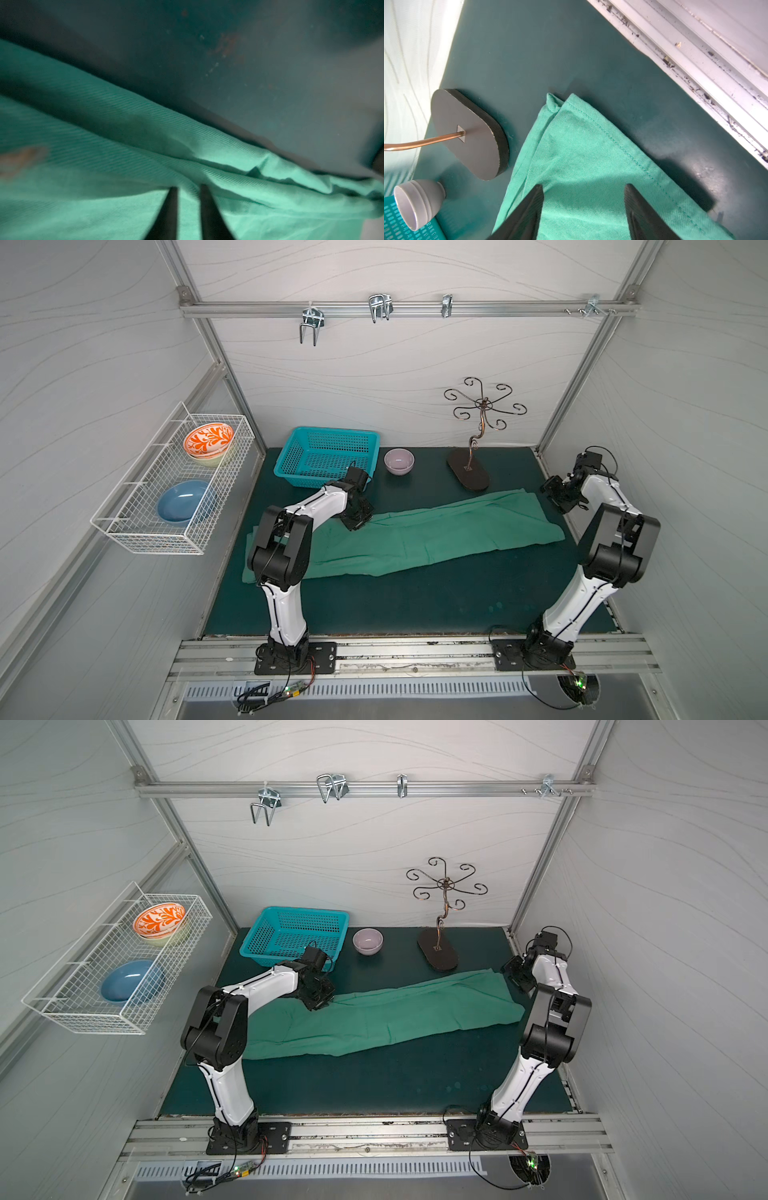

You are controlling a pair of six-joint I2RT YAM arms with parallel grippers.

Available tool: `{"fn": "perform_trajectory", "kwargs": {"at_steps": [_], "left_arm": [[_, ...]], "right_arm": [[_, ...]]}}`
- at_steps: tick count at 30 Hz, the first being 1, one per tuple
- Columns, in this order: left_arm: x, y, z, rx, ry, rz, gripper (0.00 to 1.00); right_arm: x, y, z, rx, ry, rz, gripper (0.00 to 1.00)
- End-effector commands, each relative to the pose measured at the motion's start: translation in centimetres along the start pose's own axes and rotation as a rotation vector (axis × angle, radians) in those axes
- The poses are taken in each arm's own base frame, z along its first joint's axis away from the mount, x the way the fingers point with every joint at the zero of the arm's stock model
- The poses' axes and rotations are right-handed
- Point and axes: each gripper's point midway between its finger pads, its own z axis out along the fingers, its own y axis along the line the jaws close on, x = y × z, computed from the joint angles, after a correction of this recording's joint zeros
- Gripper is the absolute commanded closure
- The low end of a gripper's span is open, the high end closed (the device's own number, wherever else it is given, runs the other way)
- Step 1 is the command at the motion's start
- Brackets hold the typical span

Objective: Roll up the long pants
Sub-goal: Fold the long pant at the center of the board.

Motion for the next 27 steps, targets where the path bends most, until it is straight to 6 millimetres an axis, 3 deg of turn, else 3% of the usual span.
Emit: {"fn": "perform_trajectory", "kwargs": {"at_steps": [1,13,20,21,25,27], "left_arm": [[-0.7,0.2,-0.4,-0.044,-0.017,-0.004,1.00],[-5.6,-1.5,-2.5,0.006,-0.155,-0.053,1.00],[-6.8,-1.5,-1.1,-0.023,-0.180,-0.053,1.00],[-7.0,-1.6,-1.2,-0.028,-0.189,-0.047,0.94],[-7.7,-2.3,-2.4,-0.020,-0.220,-0.013,0.54],[-7.9,-2.7,-3.5,-0.001,-0.241,0.007,0.47]], "right_arm": [[0.0,0.2,-1.4,-0.017,-0.013,0.014,0.35],[0.9,-0.1,-2.2,-0.023,-0.013,0.014,0.36],[2.0,0.0,-2.2,-0.027,0.006,0.007,0.36],[2.2,0.2,-2.2,-0.031,0.010,-0.004,0.36],[3.7,1.8,-2.4,-0.059,0.040,-0.076,0.36],[5.3,2.9,-2.4,-0.076,0.072,-0.122,0.36]]}}
